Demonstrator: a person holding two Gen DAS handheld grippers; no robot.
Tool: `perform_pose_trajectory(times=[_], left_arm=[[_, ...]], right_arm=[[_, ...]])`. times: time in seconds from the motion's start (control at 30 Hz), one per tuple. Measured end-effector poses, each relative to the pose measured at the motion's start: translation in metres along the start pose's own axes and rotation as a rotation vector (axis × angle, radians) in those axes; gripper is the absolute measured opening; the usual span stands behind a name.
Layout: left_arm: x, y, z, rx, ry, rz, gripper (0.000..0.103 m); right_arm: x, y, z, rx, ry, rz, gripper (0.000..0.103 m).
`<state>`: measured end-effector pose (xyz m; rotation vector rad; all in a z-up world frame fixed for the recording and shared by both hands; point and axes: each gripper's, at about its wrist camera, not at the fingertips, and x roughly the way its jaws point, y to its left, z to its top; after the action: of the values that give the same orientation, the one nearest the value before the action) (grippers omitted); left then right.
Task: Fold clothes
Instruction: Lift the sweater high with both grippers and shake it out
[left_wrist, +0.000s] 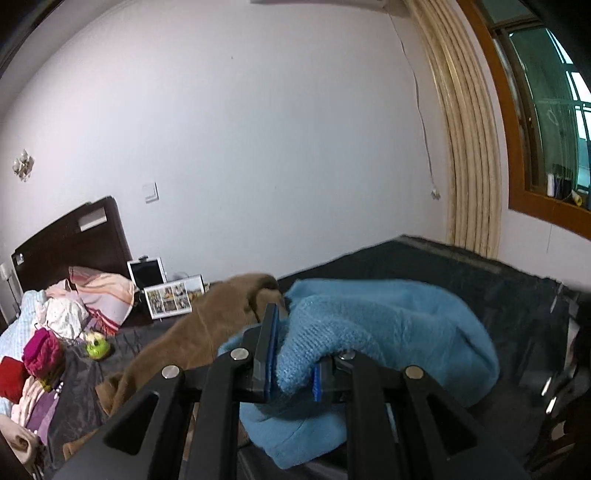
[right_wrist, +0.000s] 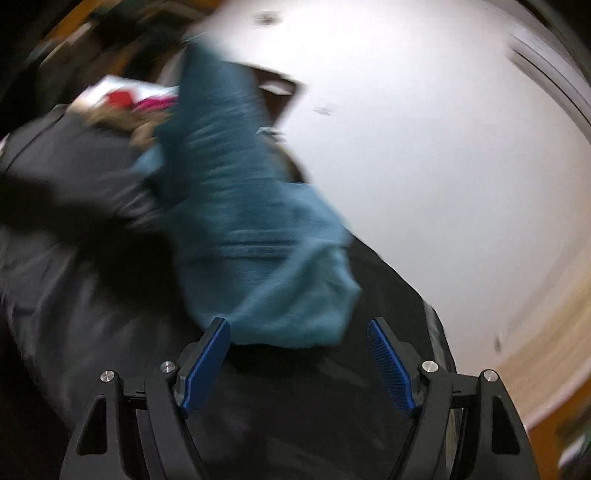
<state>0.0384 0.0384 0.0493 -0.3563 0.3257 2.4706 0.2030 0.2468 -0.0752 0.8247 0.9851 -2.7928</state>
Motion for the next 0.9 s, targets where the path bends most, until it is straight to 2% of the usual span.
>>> perform_pose_trajectory(times=[0.1,0.23,0.37,0.5,0.57,0.63,0.73,0.9], left_arm=[[-0.007,0.001,0.016,0.003,-0.030,-0.004,0.017],[-0.016,0.002,0.035,-0.007,-0.076,-0.005,0.017],[-0.029,0.006,0.047,-0.038,-0.115,-0.002,0.016],[-0.041,0.011,0.059,-0.061,-0.146,-0.013,0.016],[-0.047,0.013,0.065,-0.076,-0.158,-0.024,0.016],[-0.052,0.014,0.069,-0.081,-0.172,-0.019,0.016],[-0.061,0.022,0.073,-0.112,-0.202,0.000,0.016],[-0.077,0.044,0.076,-0.203,-0.252,0.038,0.016]], right_arm=[[0.010,0.022,0.014,-0.081,-0.010,0.128,0.078],[0.019,0.045,0.038,-0.223,-0.039,0.229,0.078],[0.034,0.055,0.058,-0.267,-0.044,0.233,0.078],[0.054,0.052,0.061,-0.253,-0.008,0.219,0.078],[0.061,0.052,0.061,-0.237,0.010,0.214,0.069],[0.065,0.051,0.061,-0.206,0.022,0.176,0.033],[0.059,0.036,0.061,-0.078,0.004,0.114,0.021],[0.007,-0.030,0.055,0.222,-0.138,-0.171,0.018]])
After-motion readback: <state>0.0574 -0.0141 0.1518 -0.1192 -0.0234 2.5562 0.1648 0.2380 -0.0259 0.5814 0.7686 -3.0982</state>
